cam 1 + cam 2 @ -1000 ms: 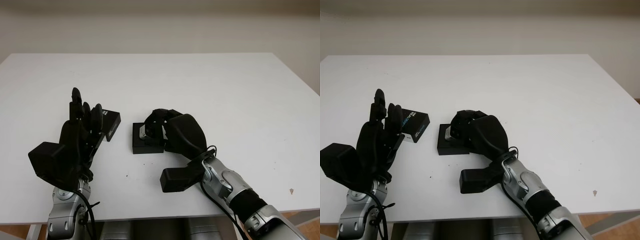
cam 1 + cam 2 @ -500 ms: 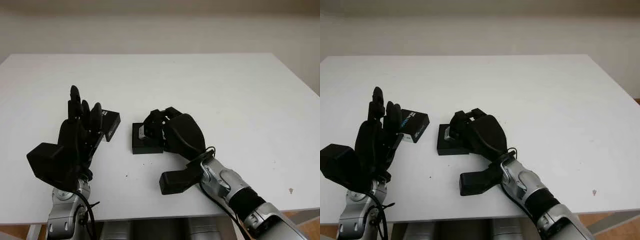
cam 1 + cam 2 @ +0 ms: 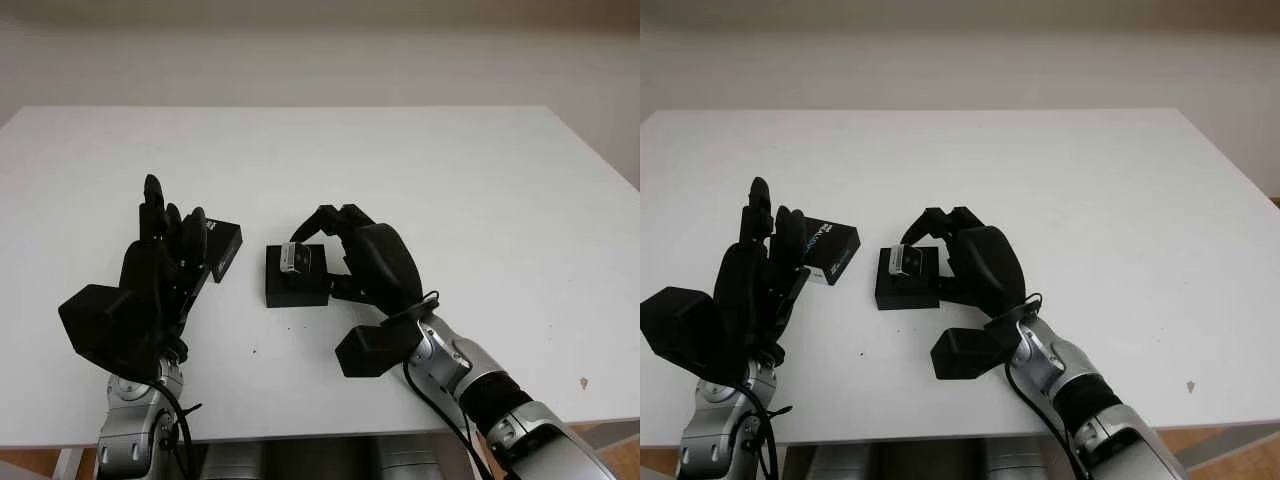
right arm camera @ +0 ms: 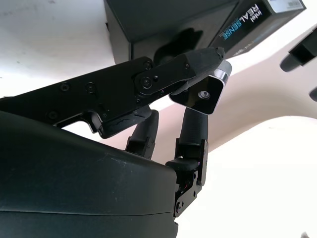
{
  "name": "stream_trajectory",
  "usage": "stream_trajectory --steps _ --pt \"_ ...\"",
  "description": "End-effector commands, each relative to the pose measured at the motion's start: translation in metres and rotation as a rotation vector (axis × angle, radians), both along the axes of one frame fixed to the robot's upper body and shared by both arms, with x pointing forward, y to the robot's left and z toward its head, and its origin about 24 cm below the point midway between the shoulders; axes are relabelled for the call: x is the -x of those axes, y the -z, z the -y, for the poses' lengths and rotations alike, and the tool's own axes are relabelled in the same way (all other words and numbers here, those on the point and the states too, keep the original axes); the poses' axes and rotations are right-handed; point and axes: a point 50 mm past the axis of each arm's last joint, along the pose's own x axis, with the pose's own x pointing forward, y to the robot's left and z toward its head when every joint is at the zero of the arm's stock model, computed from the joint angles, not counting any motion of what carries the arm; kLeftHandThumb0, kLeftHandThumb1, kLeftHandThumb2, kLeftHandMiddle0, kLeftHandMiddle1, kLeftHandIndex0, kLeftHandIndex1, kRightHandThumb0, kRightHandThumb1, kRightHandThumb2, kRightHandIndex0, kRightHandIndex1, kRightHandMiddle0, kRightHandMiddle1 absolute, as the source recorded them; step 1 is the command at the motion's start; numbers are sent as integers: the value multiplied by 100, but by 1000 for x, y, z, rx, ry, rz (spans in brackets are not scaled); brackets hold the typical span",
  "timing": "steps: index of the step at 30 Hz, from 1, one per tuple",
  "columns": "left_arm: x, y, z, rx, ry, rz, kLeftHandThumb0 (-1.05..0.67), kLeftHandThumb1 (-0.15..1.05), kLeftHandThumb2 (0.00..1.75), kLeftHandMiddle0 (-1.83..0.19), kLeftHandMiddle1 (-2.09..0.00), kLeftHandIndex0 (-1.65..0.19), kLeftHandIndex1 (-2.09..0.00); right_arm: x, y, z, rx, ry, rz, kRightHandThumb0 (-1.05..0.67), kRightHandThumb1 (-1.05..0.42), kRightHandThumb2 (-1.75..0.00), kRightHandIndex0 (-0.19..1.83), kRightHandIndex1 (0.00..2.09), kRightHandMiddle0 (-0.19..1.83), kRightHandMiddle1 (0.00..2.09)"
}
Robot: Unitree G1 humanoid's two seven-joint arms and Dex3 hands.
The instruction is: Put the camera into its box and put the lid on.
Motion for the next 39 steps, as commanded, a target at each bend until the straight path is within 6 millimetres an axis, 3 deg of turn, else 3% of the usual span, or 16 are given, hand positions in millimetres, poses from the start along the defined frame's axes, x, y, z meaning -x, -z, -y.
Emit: stream_trajectory --steps 1,15,18,25,39 --pt "1 -2 1 -6 4 15 -58 105 51 13 -5 16 -5 -4 -9 0 -33 -2 31 -40 -105 -12 25 114 50 209" --pt "2 0 5 3 8 12 -58 105 51 14 -5 17 -5 -8 -11 3 19 -6 13 -40 -105 -12 21 113 46 209" --pt "1 0 6 6 2 12 -58 105 51 14 -5 16 -5 -9 -14 4 58 -1 -67 -40 -105 -12 24 101 46 209" --pt "0 1 9 4 0 11 -59 105 50 13 -6 15 -6 -8 -36 3 103 -9 -197 -38 -105 -7 38 72 49 209" --pt "-5 2 16 43 10 16 -59 105 49 15 -5 17 -5 -7 -74 0 224 -35 -233 -41 -105 -11 45 68 52 209"
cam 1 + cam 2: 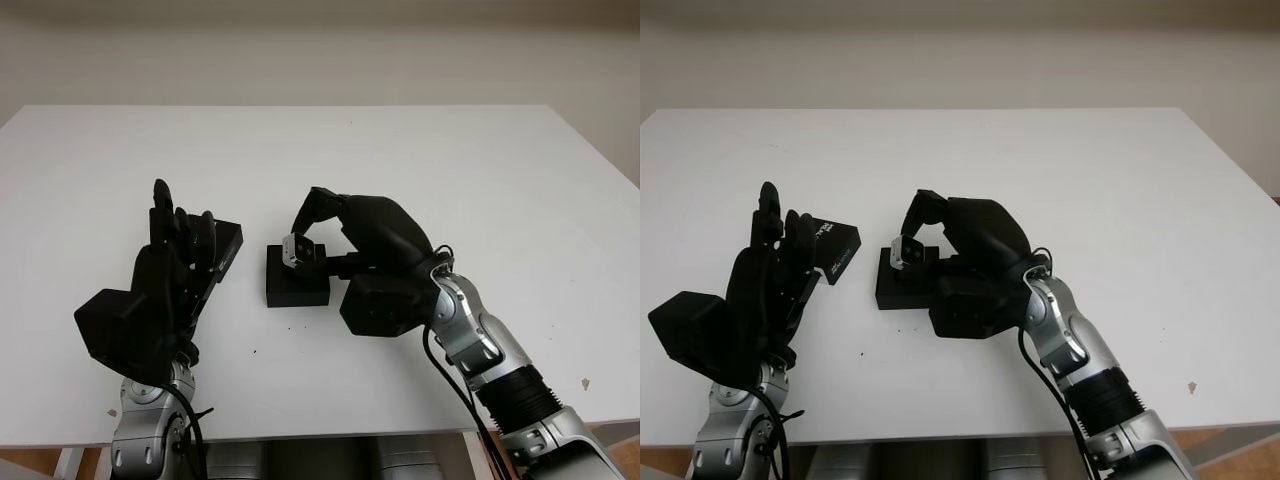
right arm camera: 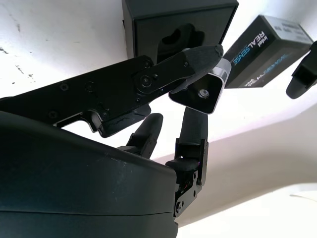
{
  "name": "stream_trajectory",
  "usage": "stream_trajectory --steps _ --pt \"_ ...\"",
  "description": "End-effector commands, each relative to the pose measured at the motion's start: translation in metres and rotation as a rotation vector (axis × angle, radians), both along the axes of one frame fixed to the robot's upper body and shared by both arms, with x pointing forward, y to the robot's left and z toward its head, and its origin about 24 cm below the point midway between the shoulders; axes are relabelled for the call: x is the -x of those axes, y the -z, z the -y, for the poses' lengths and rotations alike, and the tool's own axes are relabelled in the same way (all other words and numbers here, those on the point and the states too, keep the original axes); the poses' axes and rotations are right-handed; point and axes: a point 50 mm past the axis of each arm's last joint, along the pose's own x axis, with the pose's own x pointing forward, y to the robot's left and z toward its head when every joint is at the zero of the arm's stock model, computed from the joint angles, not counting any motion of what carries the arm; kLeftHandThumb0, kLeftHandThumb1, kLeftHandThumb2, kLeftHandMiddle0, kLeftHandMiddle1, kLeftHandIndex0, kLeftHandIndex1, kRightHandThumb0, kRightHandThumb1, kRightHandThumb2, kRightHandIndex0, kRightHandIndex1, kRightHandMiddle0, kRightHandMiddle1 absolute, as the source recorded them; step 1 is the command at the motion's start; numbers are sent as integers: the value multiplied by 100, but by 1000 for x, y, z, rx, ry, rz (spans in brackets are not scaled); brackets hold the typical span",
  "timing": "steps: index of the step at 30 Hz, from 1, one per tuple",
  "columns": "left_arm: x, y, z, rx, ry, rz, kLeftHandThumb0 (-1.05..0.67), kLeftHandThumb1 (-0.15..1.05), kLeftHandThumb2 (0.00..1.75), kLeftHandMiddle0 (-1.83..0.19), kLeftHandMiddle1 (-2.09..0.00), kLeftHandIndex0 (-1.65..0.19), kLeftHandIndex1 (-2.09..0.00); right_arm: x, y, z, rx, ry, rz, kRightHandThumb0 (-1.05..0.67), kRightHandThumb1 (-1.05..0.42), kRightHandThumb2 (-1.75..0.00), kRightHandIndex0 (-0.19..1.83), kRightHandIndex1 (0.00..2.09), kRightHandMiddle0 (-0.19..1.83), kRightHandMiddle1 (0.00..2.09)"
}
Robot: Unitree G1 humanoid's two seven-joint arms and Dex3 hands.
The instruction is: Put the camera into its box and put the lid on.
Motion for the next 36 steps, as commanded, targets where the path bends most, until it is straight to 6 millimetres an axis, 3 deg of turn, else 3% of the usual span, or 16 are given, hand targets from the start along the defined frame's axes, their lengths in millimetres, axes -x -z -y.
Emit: stream_trajectory --steps 1,8,20,36 --pt "-5 -5 5 12 12 29 -59 105 49 15 -5 17 -4 -2 -17 -2 9 -9 49 -41 -105 -11 45 68 53 209" --pt "-7 -5 10 19 17 29 -57 105 50 16 -5 18 -4 -5 -18 -6 89 -10 90 -43 -105 -16 46 70 58 209" --pt "-5 0 13 44 6 28 -58 105 49 16 -5 18 -5 -10 -10 -13 234 -13 132 -42 -105 -15 50 75 45 208" --pt "-5 2 15 61 4 26 -58 105 48 16 -5 18 -5 -8 -11 -21 324 -28 77 -43 -104 -7 46 105 46 209"
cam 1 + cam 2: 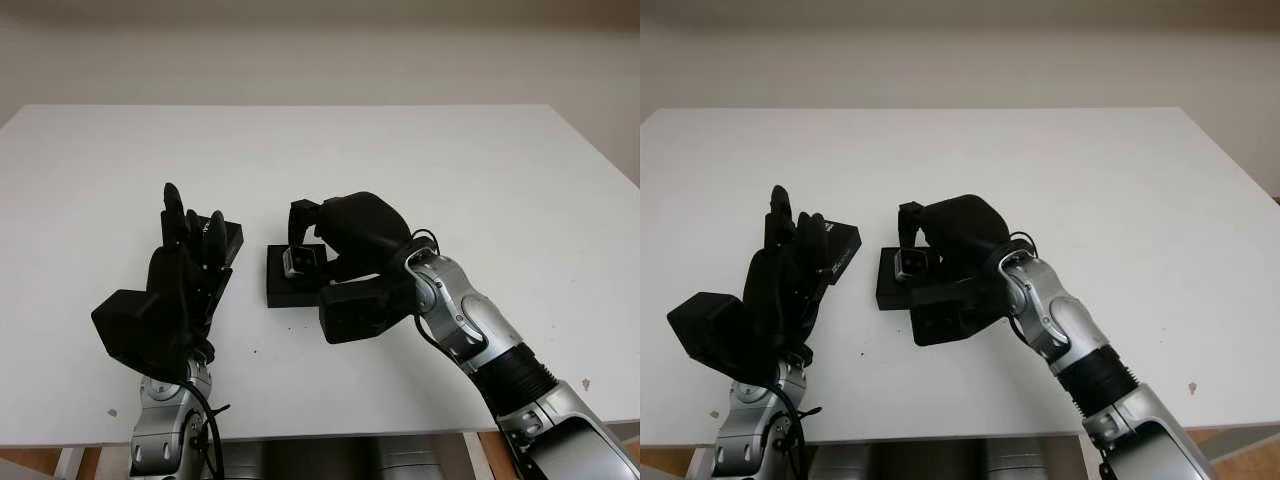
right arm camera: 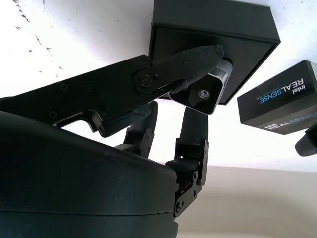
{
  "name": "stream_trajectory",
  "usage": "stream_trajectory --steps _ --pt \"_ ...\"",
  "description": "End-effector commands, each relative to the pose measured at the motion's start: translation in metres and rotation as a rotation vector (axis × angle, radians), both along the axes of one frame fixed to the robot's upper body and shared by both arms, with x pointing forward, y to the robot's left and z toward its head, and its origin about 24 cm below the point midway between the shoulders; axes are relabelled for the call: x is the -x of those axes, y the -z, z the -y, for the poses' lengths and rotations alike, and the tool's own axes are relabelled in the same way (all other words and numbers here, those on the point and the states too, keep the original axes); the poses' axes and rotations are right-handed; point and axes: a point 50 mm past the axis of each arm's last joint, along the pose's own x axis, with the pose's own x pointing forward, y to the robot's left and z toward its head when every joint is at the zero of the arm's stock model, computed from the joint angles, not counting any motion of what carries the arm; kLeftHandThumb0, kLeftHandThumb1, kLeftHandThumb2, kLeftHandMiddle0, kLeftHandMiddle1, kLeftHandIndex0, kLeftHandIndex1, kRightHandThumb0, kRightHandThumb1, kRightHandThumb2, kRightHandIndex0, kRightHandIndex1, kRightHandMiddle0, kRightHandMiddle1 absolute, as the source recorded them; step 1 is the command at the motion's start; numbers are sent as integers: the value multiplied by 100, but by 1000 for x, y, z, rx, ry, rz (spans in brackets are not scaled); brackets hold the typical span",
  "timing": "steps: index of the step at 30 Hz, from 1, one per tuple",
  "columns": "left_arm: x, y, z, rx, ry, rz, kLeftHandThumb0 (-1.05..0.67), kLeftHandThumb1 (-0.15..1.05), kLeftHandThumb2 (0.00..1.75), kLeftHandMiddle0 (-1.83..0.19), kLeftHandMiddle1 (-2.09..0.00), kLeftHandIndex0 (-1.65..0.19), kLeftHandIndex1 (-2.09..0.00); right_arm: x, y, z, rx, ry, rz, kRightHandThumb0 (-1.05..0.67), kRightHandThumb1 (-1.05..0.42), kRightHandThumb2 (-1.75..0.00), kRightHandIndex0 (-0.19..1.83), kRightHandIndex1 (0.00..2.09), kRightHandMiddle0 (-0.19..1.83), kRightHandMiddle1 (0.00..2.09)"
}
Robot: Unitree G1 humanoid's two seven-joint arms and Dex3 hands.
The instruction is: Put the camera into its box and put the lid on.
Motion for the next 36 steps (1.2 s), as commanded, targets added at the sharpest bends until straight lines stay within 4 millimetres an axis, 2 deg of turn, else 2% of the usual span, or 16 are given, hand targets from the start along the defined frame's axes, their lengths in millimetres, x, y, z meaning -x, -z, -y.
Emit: stream_trajectory --steps 1,9,19,28,30,33,36 --pt "-1 -3 2 10 0 17 -58 105 48 16 -5 18 -5 0 -7 -2 -4 -5 13 -43 -104 -6 45 105 46 208" --pt "0 -2 3 14 -3 20 -58 105 48 15 -6 17 -6 2 -7 -3 42 8 9 -43 -102 -5 44 102 47 199" --pt "0 -1 5 19 0 23 -57 105 48 16 -5 18 -5 6 -12 -5 124 33 107 -45 -99 -5 47 77 46 159" --pt "1 0 8 20 -3 20 -58 105 48 15 -6 17 -6 13 -23 -9 110 96 162 -47 -101 -6 46 75 40 155" --pt "1 0 9 21 -1 19 -58 105 48 15 -5 17 -6 15 -24 -10 111 115 165 -47 -100 -5 48 79 41 152" --pt "1 0 9 25 -1 19 -59 105 47 15 -5 17 -6 17 -24 -11 125 137 175 -49 -98 -5 46 101 45 144" --pt "2 1 10 29 -4 18 -58 105 47 15 -6 16 -6 18 -24 -11 147 148 180 -49 -98 -5 45 114 45 141"
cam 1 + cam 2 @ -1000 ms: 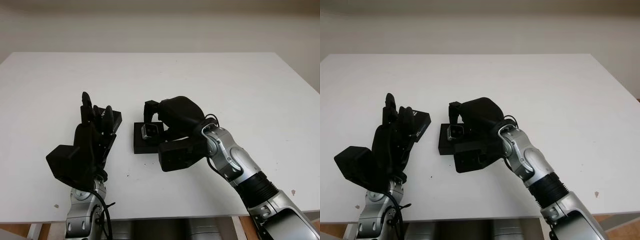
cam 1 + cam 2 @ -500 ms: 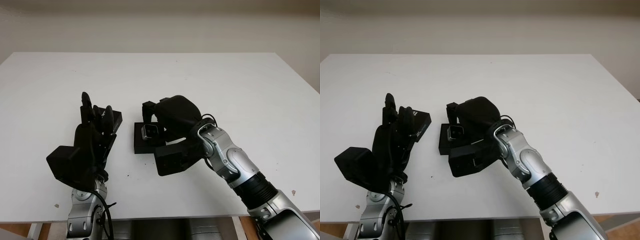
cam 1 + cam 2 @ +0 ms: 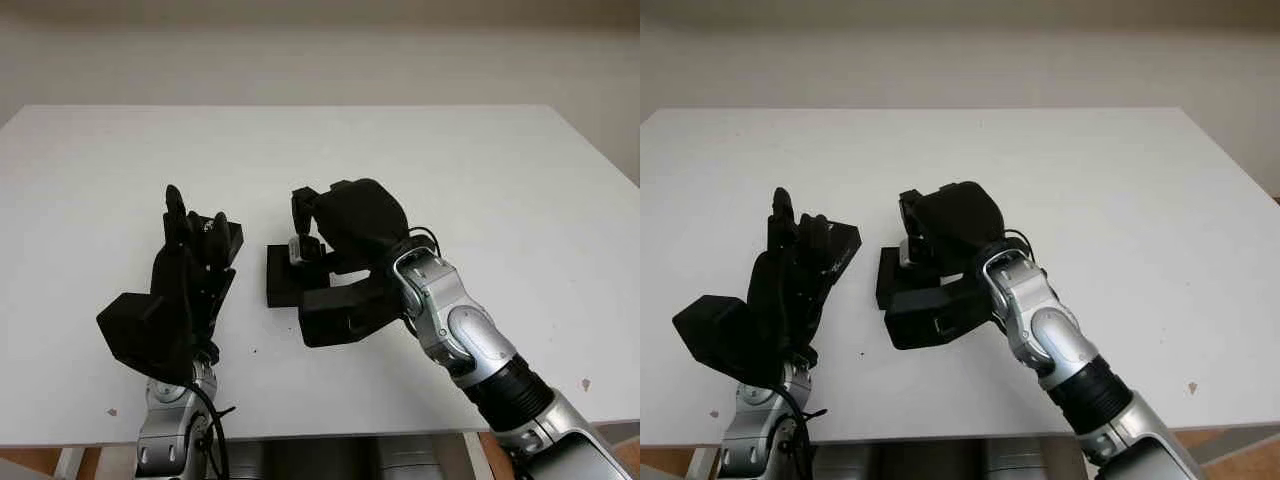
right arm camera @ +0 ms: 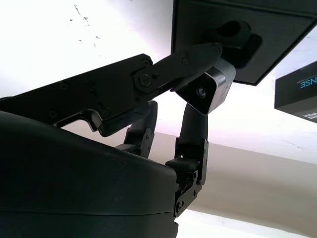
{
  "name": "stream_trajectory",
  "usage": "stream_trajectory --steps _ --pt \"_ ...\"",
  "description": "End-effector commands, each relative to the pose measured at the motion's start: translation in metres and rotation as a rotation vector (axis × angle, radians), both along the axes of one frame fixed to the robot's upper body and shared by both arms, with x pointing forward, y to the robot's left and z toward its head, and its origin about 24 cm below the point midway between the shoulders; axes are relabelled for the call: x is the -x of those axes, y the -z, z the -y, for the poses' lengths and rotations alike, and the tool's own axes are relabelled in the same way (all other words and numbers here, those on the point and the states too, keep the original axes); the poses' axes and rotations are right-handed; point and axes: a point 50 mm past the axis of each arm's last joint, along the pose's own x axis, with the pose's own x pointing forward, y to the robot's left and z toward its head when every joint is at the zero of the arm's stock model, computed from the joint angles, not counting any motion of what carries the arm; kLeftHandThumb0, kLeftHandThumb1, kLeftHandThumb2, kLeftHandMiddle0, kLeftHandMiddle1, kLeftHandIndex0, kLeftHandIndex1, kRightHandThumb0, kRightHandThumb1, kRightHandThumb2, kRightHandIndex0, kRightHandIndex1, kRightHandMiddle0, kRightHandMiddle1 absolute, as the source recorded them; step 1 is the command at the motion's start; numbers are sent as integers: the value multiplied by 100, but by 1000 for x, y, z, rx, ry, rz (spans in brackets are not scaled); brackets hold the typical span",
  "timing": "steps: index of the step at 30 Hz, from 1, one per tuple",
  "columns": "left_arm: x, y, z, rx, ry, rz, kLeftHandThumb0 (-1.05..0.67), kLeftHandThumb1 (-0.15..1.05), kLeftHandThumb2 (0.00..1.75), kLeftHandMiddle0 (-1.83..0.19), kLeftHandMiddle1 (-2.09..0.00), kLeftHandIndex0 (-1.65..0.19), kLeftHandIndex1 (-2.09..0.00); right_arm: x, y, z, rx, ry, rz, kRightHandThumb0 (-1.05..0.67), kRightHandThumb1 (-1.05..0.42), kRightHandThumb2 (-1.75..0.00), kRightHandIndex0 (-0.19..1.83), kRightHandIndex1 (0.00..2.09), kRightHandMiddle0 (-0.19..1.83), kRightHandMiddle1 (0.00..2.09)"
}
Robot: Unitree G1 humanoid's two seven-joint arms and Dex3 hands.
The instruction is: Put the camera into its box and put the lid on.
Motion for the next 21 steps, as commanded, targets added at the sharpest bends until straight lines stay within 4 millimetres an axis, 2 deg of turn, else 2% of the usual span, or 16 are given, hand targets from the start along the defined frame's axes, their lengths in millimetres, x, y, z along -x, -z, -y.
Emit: stream_trajectory --steps 1,5,9,14,21 --pt "1 0 6 24 4 8 -58 105 47 15 -6 16 -6 3 -3 -2 12 -2 11 -49 -98 -5 44 117 45 140" --pt "1 0 6 31 6 11 -58 105 46 15 -5 16 -6 4 -1 -3 28 -2 -7 -50 -100 -6 40 122 43 140" --pt "1 1 8 27 8 11 -58 105 46 15 -5 16 -6 4 -1 -3 18 -3 -29 -50 -99 -5 37 141 43 144" --pt "1 1 9 36 14 13 -57 105 48 16 -5 17 -5 4 0 -5 4 -23 -46 -49 -98 -5 39 153 43 143" --pt "2 2 11 47 7 10 -55 105 48 16 -5 17 -5 5 -2 -6 -67 -61 -119 -46 -99 -5 37 162 38 158"
